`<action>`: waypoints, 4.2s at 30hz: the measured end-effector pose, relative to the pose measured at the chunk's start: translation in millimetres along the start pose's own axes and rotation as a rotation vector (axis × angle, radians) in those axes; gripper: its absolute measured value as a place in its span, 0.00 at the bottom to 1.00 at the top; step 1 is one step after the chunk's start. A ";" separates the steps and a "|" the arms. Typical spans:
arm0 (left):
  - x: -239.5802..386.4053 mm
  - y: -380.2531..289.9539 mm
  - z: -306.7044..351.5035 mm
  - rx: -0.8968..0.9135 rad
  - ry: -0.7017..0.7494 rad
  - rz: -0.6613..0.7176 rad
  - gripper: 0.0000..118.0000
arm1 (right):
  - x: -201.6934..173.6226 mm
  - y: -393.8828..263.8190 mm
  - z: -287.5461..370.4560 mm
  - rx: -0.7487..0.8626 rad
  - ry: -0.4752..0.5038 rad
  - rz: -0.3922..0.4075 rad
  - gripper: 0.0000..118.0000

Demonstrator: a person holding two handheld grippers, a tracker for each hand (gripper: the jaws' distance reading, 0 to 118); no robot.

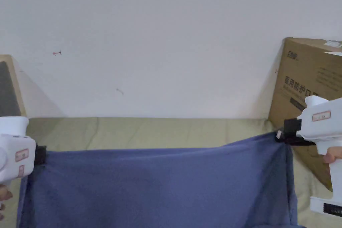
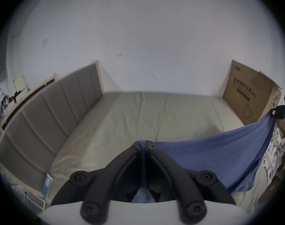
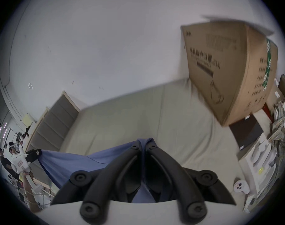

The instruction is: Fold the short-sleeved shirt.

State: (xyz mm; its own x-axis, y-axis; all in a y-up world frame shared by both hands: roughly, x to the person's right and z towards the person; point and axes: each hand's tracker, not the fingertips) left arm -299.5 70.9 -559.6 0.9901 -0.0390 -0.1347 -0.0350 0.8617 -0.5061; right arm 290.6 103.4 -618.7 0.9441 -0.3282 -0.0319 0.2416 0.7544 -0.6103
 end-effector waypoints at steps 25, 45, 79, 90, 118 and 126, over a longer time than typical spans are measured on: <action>25.3 325.6 30.9 0.356 0.127 -0.043 0.02 | -118.7 289.0 114.2 0.390 -0.051 -0.052 0.02; 59.6 56.2 -198.4 -0.187 0.110 -0.125 0.02 | -22.0 98.5 -153.1 -0.092 -0.186 -0.032 0.02; -38.4 -314.0 93.7 -0.319 0.023 -0.009 0.02 | 68.2 -393.8 106.8 -0.336 -0.066 -0.128 0.02; -44.7 -337.8 114.2 -0.365 0.071 0.027 0.82 | 65.5 -409.3 113.3 -0.293 -0.170 -0.146 0.61; -53.3 -364.9 90.8 -0.426 -0.013 0.245 0.01 | 16.6 -428.7 132.9 -0.290 -0.201 -0.073 0.01; -53.8 -365.3 98.3 -0.413 -0.024 0.251 0.01 | 22.8 -421.3 121.7 -0.324 -0.274 0.030 0.74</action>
State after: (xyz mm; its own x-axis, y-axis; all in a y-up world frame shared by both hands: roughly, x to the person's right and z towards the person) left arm -326.7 -192.0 -283.7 0.9470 0.1599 -0.2787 -0.3191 0.5697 -0.7574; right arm 237.6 -152.7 -265.9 0.9849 -0.1124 0.1319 0.1717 0.5293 -0.8309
